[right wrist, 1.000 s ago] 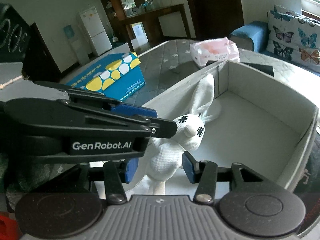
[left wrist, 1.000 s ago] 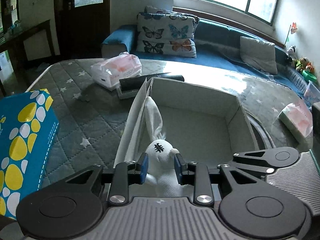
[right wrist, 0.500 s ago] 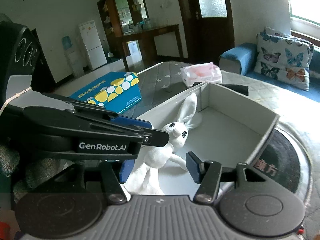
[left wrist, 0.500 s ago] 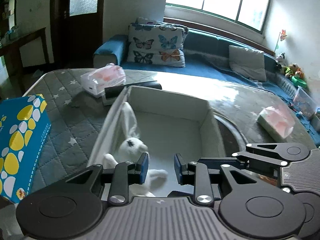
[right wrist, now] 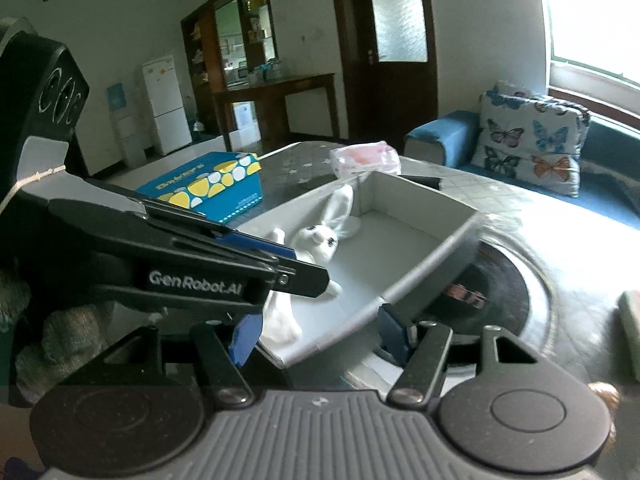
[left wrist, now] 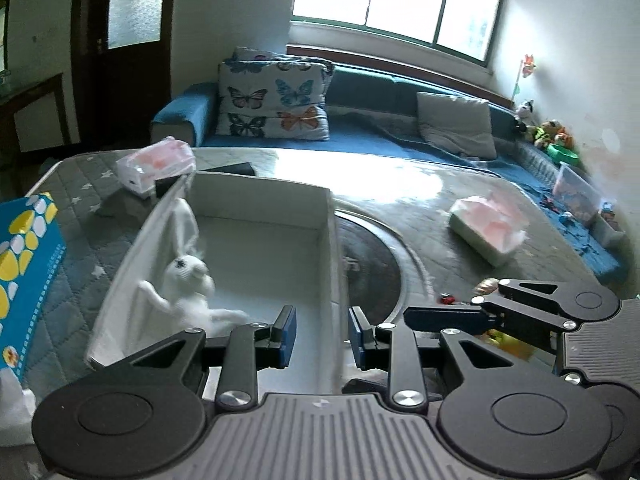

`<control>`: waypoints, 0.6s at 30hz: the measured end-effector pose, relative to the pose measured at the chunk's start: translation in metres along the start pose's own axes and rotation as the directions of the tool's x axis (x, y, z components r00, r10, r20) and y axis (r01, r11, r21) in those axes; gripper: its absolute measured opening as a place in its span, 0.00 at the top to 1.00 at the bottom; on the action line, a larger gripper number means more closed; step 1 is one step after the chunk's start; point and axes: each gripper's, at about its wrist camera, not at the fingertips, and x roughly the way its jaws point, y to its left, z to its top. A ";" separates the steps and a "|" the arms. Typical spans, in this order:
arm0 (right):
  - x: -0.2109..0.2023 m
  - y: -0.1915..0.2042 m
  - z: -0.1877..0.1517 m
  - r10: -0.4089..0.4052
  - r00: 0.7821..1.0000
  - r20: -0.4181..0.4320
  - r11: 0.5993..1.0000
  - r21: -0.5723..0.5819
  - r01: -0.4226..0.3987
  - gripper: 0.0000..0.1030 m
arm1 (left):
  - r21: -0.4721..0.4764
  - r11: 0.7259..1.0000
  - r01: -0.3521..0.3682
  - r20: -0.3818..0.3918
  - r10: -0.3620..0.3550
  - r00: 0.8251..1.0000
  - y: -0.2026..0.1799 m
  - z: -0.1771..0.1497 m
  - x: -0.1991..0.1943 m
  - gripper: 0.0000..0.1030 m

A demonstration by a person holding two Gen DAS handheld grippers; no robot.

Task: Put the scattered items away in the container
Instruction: 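Lower the rabbit into the box and open the left gripper, then move the left gripper back to the toy pile above the red toy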

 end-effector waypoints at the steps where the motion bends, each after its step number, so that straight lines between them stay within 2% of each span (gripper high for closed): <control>1: -0.006 -0.001 -0.004 -0.010 1.000 0.005 1.000 -0.001 0.010 0.33 | 0.005 1.000 0.007 0.000 -0.007 1.000 -0.005 -0.002 -0.001 0.70; 10: -0.050 -0.013 -0.043 -0.094 0.995 0.027 0.995 0.013 0.094 0.31 | 0.029 0.996 0.085 -0.024 -0.084 0.996 -0.043 -0.022 0.004 0.70; 18: -0.076 -0.026 -0.078 -0.195 0.980 0.031 0.981 0.024 0.194 0.25 | 0.039 0.986 0.163 -0.062 -0.161 0.985 -0.069 -0.039 0.017 0.70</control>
